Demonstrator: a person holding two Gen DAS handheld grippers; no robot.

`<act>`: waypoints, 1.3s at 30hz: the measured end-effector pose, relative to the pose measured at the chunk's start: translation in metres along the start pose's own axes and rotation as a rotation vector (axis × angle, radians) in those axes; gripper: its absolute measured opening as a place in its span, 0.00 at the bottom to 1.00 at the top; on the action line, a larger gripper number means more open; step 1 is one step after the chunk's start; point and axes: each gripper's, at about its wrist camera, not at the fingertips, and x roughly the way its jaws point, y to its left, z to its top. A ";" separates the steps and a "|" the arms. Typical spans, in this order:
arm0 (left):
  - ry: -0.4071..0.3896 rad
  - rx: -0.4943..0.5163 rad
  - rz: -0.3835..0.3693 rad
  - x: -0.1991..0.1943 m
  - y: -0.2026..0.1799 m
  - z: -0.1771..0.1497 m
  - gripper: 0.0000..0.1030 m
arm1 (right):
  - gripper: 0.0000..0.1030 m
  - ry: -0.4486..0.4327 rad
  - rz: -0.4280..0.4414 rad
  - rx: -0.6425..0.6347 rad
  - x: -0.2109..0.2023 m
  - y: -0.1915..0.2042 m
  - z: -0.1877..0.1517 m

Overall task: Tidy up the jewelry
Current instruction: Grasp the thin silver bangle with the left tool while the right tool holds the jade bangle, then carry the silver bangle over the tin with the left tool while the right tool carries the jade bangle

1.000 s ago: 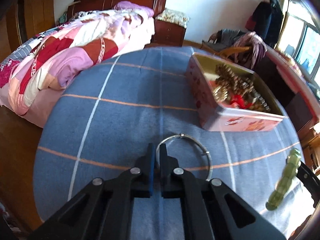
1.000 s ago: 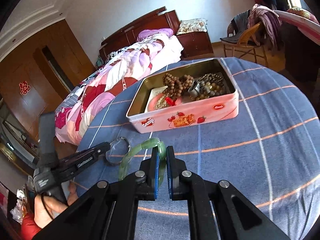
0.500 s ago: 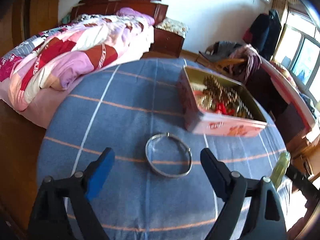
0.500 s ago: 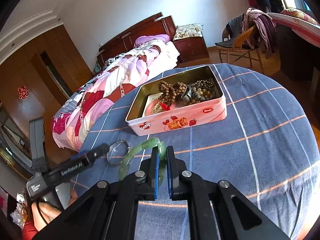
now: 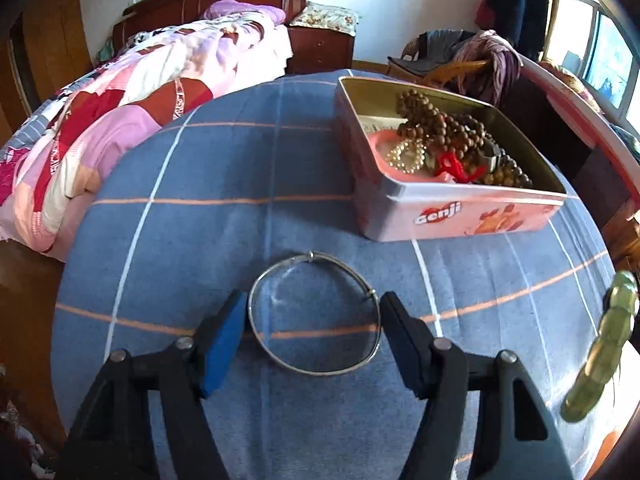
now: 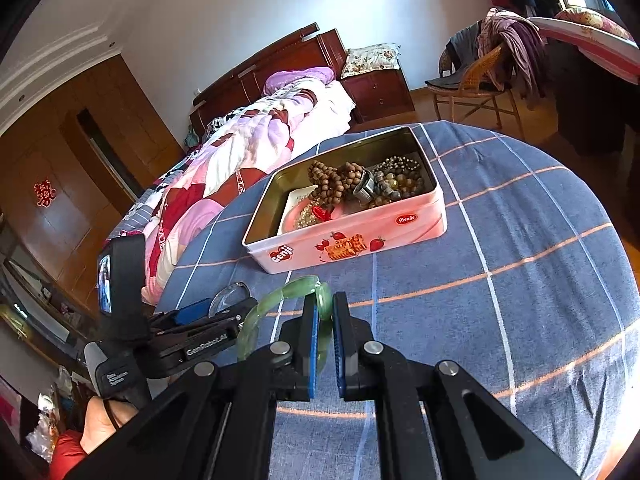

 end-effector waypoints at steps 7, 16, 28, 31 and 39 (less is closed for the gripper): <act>-0.063 -0.045 -0.066 -0.020 0.008 -0.011 0.67 | 0.06 -0.017 -0.002 -0.002 -0.004 0.000 0.001; -0.182 0.001 -0.087 -0.064 -0.010 -0.020 0.67 | 0.06 -0.062 -0.015 0.012 -0.020 -0.004 0.010; -0.302 0.033 -0.117 -0.099 -0.038 0.018 0.67 | 0.06 -0.156 -0.019 -0.029 -0.041 0.004 0.044; -0.314 0.037 -0.117 -0.100 -0.043 0.027 0.67 | 0.06 -0.179 -0.020 -0.042 -0.043 0.008 0.057; -0.340 0.026 -0.116 -0.095 -0.045 0.048 0.67 | 0.06 -0.226 -0.031 -0.079 -0.038 0.014 0.091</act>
